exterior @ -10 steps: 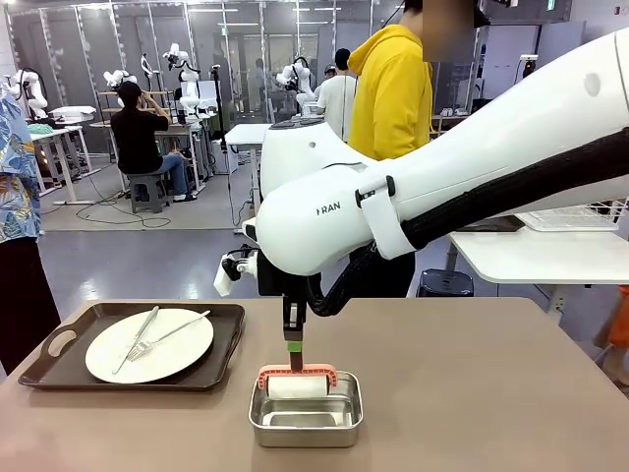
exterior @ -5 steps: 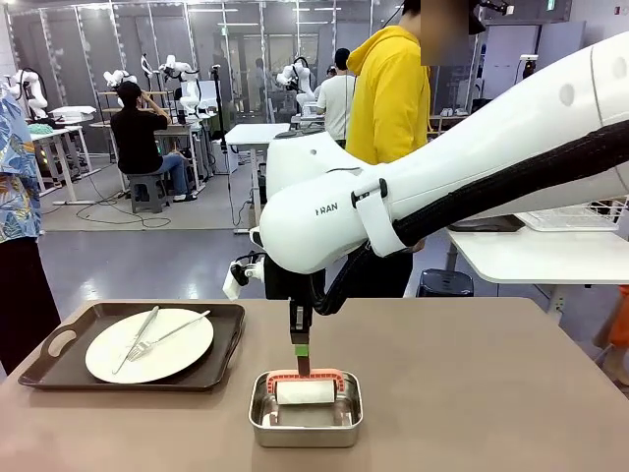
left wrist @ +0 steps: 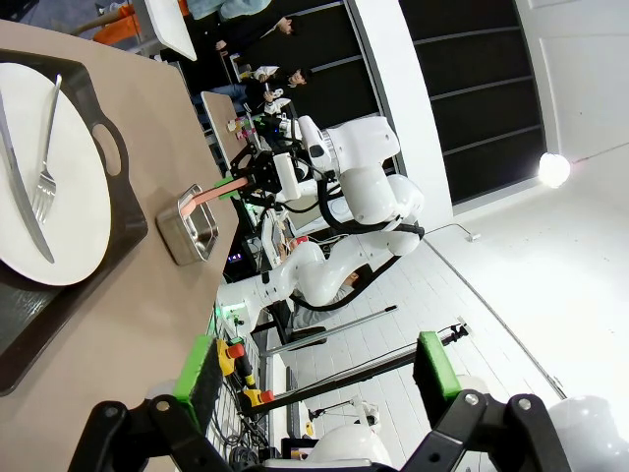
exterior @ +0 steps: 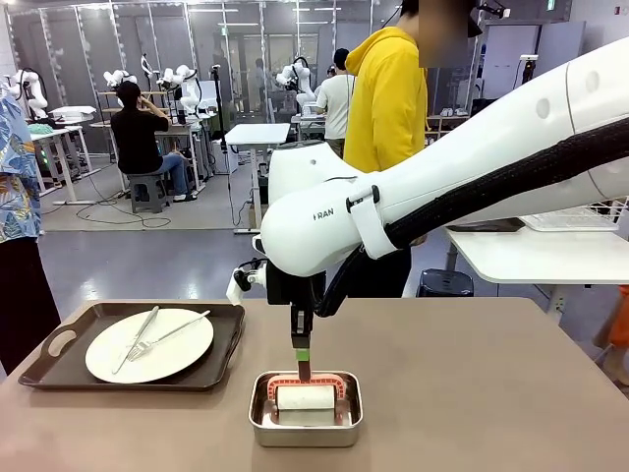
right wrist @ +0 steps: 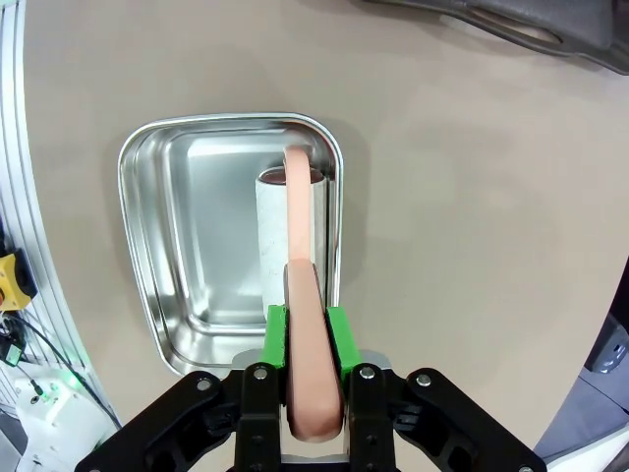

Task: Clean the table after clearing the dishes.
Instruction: Place the Lint Roller back on top of the Airtight Container.

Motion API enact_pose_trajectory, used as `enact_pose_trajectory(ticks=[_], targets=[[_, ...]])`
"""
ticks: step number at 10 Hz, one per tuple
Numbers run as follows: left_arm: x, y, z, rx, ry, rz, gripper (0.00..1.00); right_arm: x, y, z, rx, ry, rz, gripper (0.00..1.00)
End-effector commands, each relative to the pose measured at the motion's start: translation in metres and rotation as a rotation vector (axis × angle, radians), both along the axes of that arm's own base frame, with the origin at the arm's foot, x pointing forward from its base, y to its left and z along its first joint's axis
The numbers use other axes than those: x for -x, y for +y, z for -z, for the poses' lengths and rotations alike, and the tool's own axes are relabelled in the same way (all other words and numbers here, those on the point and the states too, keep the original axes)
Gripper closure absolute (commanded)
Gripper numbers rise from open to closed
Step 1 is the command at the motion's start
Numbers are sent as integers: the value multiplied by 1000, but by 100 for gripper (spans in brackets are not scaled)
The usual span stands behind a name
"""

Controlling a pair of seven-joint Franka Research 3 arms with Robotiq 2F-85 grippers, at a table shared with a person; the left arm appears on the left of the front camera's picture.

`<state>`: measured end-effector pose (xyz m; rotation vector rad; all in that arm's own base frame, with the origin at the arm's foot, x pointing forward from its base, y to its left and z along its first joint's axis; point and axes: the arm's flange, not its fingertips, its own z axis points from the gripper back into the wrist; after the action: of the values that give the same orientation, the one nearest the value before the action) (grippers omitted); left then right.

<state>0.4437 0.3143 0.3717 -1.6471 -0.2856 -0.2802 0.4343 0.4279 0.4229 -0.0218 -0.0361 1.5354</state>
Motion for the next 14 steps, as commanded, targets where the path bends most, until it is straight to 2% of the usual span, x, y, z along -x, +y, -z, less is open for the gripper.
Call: enact_pose_trajectory(ticks=[1, 7, 11, 14], targets=[[5, -1, -3, -6, -14, -17, 0, -14, -2, 20, -8, -12, -48, 79], [5, -1, -3, -6, -14, -17, 0, -23, -17, 29, -10, -2, -52, 79], [5, -1, -3, -6, -14, -17, 0, -21, -19, 23, -7, -14, -54, 79], [5, -1, -3, -6, -14, -17, 0, -21, -21, 17, -23, -22, -48, 67]])
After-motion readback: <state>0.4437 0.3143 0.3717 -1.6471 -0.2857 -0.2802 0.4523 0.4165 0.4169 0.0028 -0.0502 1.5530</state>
